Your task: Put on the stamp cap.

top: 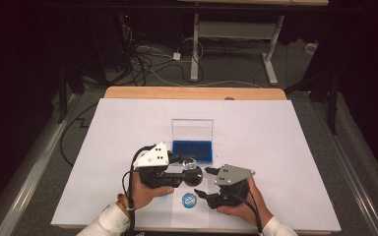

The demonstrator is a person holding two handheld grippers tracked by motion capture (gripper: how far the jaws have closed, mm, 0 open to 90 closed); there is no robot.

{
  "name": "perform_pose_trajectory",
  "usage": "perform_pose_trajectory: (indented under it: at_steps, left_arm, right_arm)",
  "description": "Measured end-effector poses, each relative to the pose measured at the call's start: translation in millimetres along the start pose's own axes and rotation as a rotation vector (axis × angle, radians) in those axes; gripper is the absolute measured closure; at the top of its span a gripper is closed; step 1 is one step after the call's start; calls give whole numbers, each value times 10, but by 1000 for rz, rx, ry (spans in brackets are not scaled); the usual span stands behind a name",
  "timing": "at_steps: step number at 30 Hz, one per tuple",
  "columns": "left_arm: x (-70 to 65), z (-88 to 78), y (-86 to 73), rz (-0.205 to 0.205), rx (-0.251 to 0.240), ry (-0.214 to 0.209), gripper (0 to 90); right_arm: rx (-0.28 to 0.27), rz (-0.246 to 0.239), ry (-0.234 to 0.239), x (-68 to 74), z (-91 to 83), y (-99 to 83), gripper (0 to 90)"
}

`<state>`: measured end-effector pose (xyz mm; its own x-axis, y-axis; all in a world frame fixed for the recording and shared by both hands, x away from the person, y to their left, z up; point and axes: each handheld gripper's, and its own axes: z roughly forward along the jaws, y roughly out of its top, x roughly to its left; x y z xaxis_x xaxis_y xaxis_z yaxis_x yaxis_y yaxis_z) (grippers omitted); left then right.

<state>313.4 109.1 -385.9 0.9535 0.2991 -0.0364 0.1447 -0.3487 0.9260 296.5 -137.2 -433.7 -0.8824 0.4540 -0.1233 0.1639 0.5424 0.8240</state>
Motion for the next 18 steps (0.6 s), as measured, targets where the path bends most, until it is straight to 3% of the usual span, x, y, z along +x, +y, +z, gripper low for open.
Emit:
perform_pose_trajectory:
  at_steps: [9,15,18]
  left_arm:
    - [-27,-37,-1,9,17,17,543]
    - [-43,-55,-11,18,25,22,543]
    - [-47,-65,-35,23,34,27,543]
  right_arm:
    - [-15,-3,-84,-110,-128,25,253]
    - [4,-33,-173,-162,-238,33,240]
    - [-15,-15,-198,-212,-319,28,230]
